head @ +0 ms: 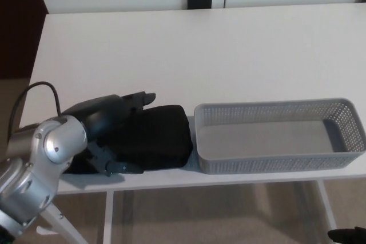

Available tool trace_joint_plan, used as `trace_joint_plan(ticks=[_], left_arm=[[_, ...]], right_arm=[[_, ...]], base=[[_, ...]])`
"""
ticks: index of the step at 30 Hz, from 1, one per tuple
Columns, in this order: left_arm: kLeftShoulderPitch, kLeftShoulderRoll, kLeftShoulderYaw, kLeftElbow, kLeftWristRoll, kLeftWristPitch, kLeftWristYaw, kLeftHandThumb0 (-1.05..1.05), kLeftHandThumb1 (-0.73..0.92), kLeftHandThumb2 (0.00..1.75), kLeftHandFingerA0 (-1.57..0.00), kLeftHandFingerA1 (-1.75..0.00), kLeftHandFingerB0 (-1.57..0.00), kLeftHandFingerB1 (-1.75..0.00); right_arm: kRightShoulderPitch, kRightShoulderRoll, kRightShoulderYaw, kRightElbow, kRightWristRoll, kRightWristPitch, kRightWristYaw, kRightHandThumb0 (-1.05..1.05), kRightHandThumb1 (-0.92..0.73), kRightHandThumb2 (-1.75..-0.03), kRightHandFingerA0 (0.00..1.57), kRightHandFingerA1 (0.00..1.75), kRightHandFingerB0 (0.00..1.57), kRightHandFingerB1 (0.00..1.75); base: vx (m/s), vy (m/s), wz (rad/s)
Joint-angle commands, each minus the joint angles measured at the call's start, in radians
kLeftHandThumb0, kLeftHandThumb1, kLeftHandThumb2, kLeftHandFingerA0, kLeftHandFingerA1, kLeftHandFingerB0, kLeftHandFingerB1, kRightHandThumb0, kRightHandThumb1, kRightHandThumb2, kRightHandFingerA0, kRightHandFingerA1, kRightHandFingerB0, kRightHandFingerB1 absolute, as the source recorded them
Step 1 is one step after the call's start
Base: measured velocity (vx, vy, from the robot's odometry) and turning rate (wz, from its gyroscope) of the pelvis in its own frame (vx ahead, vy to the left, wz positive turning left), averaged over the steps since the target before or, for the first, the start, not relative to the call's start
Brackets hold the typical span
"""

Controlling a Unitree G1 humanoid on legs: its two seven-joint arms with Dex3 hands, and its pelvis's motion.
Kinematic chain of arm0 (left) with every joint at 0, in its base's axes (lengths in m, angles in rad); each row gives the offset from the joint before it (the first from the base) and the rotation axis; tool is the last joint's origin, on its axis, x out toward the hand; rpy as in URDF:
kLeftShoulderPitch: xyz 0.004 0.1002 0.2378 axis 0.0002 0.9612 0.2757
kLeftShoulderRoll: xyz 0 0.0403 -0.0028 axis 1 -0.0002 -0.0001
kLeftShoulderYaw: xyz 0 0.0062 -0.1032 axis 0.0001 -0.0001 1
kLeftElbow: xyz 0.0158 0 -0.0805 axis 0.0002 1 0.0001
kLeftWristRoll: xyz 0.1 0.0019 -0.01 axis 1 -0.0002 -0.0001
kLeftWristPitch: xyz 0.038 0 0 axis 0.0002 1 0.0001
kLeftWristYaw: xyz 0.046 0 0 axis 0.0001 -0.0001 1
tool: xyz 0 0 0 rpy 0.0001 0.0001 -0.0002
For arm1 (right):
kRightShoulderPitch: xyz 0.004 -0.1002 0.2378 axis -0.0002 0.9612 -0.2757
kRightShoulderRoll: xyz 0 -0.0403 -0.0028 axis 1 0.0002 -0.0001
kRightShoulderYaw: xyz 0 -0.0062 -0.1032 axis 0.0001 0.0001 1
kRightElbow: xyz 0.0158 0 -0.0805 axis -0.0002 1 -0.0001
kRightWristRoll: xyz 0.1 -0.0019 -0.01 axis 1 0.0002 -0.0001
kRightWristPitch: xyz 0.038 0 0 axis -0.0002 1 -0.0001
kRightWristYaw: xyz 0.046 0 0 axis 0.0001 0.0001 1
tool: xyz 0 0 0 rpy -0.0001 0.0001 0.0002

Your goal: The robot walk towards a table in front and pick up a black pencil case on the left hand side and put the pencil case into a small container on the right hand side

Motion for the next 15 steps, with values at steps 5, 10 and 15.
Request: trace_joint_plan(ticks=[5, 10, 15], left_arm=[[0.036, -0.031, -0.021, -0.003, 0.147, 0.059, 0.036, -0.64, 0.38, 0.76, 0.0, -0.06, 0.0, -0.07], [0.092, -0.068, -0.045, 0.054, 0.142, -0.035, 0.062, -0.23, 0.65, 0.6, -0.66, -1.08, -0.31, -0.31], [0.144, -0.104, -0.068, 0.141, 0.151, -0.111, 0.096, -0.17, 0.76, 0.67, -0.99, -0.83, -0.83, -0.57]], right_arm=[[0.011, -0.016, -0.008, -0.003, 0.011, 0.006, 0.007, -0.31, -0.61, -0.57, 0.71, 0.48, 0.63, 0.45], [0.005, -0.01, -0.008, -0.003, 0.013, 0.026, 0.003, -0.32, -0.62, -0.57, 0.7, 0.47, 0.63, 0.43], [0.007, -0.011, 0.001, -0.008, 0.003, 0.024, -0.003, -0.33, -0.62, -0.58, 0.73, 0.47, 0.64, 0.44]], base=[[0.0, 0.0, 0.0], [0.0, 0.0, 0.0], [0.0, 0.0, 0.0]])
